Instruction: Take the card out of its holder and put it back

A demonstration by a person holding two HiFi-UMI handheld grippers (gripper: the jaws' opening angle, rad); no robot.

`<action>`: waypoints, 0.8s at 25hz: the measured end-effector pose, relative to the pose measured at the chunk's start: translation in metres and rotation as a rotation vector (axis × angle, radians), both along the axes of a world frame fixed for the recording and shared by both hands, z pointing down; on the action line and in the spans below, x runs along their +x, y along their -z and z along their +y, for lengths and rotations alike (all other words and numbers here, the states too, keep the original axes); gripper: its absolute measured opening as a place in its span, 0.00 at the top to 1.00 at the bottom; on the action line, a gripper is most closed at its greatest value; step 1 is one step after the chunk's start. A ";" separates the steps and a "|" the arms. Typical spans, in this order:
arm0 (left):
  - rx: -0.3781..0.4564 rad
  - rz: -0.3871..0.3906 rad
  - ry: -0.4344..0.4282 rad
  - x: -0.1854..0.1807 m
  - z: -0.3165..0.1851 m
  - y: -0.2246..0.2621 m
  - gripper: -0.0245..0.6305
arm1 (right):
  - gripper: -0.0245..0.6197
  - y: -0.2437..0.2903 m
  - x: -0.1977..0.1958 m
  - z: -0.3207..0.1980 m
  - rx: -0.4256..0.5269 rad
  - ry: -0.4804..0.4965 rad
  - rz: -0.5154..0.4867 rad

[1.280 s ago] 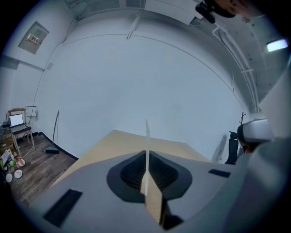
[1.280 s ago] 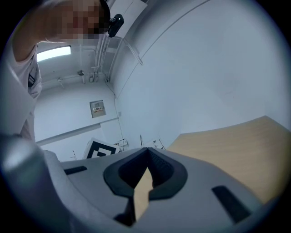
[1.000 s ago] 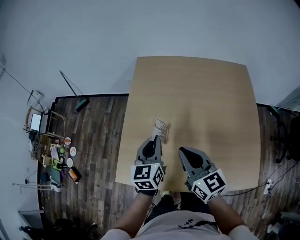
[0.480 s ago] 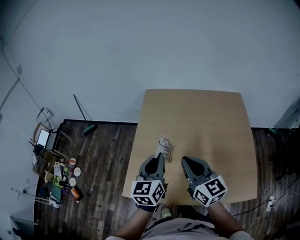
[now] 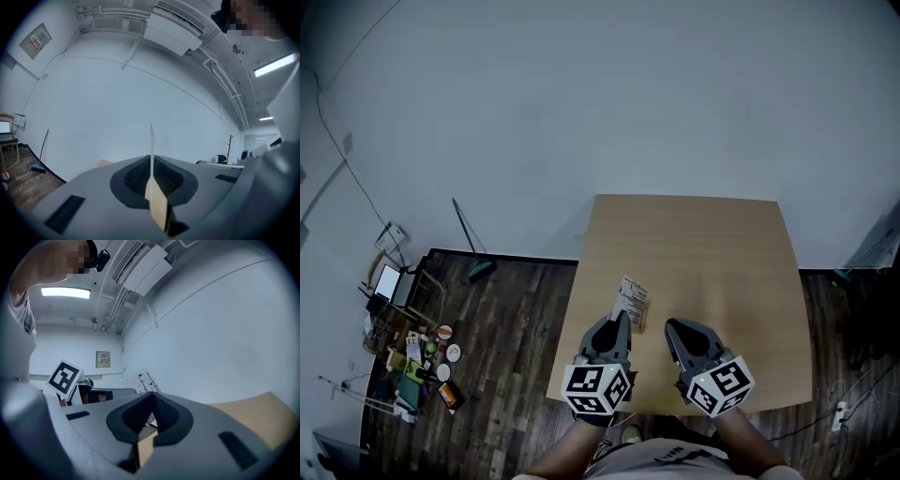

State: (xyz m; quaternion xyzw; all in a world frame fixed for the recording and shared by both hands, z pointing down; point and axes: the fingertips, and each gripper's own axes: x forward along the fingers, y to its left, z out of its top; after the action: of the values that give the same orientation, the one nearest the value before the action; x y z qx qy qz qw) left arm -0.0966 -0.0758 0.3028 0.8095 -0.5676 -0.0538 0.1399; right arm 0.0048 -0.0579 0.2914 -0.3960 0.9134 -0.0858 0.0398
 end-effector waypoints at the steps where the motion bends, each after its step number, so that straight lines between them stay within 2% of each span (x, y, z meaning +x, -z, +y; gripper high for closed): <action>1: 0.001 0.002 0.001 -0.001 0.001 0.001 0.93 | 0.94 0.001 -0.001 0.001 0.003 0.000 0.000; 13: 0.002 -0.005 -0.003 -0.003 0.003 -0.001 0.93 | 0.94 0.002 -0.004 0.004 0.015 -0.009 0.010; 20: -0.028 -0.016 -0.004 -0.001 -0.009 -0.022 0.92 | 0.94 -0.010 0.001 -0.005 -0.013 -0.015 0.017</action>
State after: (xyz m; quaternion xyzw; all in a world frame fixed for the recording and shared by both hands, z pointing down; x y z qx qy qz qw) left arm -0.0972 -0.0845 0.3250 0.8091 -0.5677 -0.0393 0.1466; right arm 0.0056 -0.0625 0.3009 -0.4036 0.9102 -0.0883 0.0301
